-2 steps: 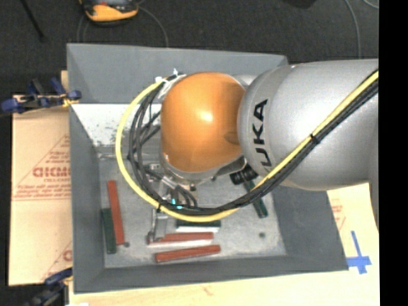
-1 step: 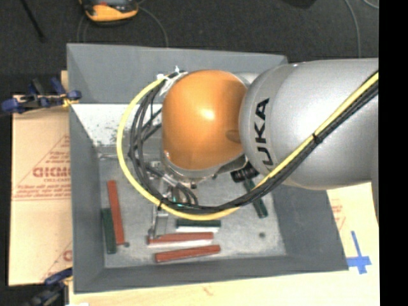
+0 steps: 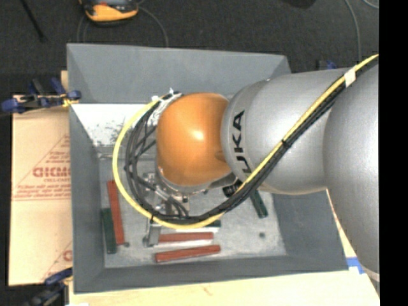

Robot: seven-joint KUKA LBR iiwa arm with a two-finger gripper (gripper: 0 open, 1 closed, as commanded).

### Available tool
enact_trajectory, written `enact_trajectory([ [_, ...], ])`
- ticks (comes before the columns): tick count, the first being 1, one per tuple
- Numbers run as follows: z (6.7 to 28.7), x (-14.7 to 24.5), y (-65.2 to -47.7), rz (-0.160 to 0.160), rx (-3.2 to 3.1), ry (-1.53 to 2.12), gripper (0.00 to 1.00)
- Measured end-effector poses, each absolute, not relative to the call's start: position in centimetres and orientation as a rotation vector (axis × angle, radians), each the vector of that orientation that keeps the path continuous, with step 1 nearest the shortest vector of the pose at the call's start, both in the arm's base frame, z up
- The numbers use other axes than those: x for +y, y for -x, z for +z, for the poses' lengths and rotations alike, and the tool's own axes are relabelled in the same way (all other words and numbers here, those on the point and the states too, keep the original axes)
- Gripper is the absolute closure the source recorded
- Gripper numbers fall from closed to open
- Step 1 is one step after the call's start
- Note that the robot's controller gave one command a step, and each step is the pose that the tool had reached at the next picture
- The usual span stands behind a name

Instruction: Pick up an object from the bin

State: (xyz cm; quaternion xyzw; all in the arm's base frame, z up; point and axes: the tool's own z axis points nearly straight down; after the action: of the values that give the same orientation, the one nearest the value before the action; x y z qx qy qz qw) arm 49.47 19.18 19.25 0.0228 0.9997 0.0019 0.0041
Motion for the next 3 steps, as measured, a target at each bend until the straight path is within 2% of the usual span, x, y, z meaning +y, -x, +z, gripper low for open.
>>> enact_trajectory([
  [1,12.4,16.8,-49.6,0.005,3.134,-0.11,0.0],
  [2,10.5,13.9,-51.3,-0.001,3.127,-0.338,0.0],
  [3,7.1,7.7,-49.1,0.001,3.133,0.182,1.0],
])
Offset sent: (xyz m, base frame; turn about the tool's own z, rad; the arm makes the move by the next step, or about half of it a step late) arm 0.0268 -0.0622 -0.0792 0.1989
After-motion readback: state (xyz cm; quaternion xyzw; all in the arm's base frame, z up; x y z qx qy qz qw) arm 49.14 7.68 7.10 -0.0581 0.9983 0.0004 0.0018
